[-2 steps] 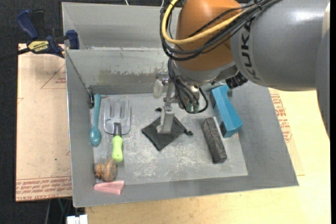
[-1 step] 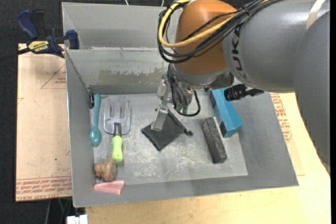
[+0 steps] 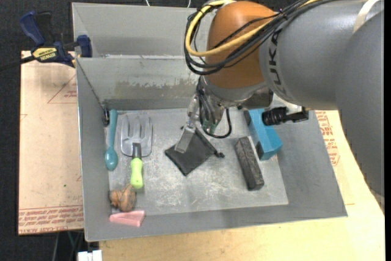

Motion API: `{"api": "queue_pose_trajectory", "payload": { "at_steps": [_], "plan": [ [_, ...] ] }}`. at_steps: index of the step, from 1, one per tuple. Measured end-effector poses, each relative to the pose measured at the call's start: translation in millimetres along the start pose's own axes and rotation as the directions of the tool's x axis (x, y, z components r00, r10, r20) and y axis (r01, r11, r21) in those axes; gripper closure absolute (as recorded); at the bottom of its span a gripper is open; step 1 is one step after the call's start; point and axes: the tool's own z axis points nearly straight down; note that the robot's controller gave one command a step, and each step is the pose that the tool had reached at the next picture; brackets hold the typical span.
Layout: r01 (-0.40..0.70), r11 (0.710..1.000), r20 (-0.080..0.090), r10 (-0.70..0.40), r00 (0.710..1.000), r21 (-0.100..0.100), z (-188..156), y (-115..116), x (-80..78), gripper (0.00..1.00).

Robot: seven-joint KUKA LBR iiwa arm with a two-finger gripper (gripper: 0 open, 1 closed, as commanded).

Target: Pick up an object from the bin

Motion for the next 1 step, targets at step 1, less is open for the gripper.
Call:
{"api": "queue_pose_trajectory", "payload": {
  "at_steps": [1],
  "plan": [
    [0.351,0.937,0.01,-0.35,0.937,-0.003,48.6,-26.0,-45.7,0.0]
  ]
}}
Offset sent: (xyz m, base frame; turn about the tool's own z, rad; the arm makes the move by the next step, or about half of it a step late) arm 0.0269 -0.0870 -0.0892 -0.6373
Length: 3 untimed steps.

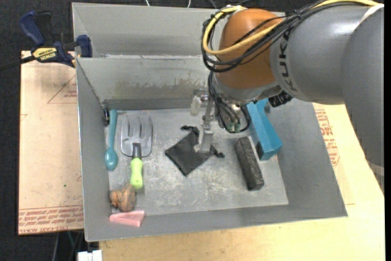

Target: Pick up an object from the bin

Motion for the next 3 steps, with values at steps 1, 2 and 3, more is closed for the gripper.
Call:
{"api": "queue_pose_trajectory", "payload": {
  "at_steps": [1,2,3],
  "plan": [
    [0.249,0.968,-0.002,-0.249,0.968,0.0,32.9,-33.4,-1.1,0.0],
    [0.079,0.997,-0.003,-0.079,0.997,0.001,59.3,-40.7,-1.4,0.0],
    [-0.069,0.998,-0.004,0.069,0.998,0.002,66.4,-40.3,1.7,0.0]
  ]
}}
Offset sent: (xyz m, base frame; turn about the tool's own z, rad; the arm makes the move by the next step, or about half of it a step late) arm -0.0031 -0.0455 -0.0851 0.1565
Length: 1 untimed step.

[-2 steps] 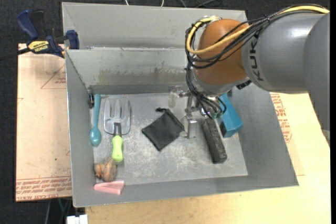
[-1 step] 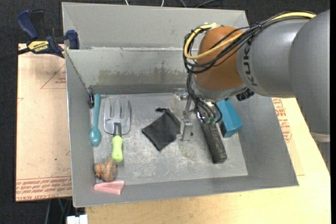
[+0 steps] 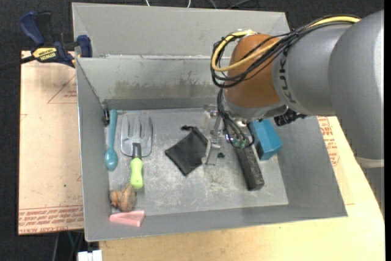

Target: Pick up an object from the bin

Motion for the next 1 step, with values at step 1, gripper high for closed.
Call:
{"api": "queue_pose_trajectory", "payload": {
  "at_steps": [1],
  "plan": [
    [0.285,0.959,0.002,-0.285,0.959,0.0,5.5,0.3,0.6,0.0]
  ]
}}
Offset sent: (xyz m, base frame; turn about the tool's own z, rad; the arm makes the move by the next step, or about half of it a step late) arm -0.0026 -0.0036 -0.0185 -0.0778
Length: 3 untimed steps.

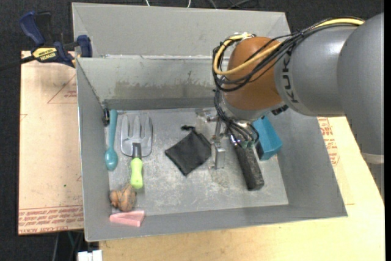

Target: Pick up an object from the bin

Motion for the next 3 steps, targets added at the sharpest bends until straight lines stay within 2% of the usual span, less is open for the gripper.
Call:
{"api": "queue_pose_trajectory", "payload": {
  "at_steps": [1,2,3],
  "plan": [
    [-0.197,0.98,0.002,0.197,0.98,-0.001,9.8,-2.2,1.4,0.0],
    [-0.209,0.978,0.004,0.209,0.978,-0.002,10.8,-2.9,0.7,1.0],
    [-0.21,0.978,0.004,0.21,0.978,-0.002,10.8,-2.9,0.8,1.0]
  ]
}}
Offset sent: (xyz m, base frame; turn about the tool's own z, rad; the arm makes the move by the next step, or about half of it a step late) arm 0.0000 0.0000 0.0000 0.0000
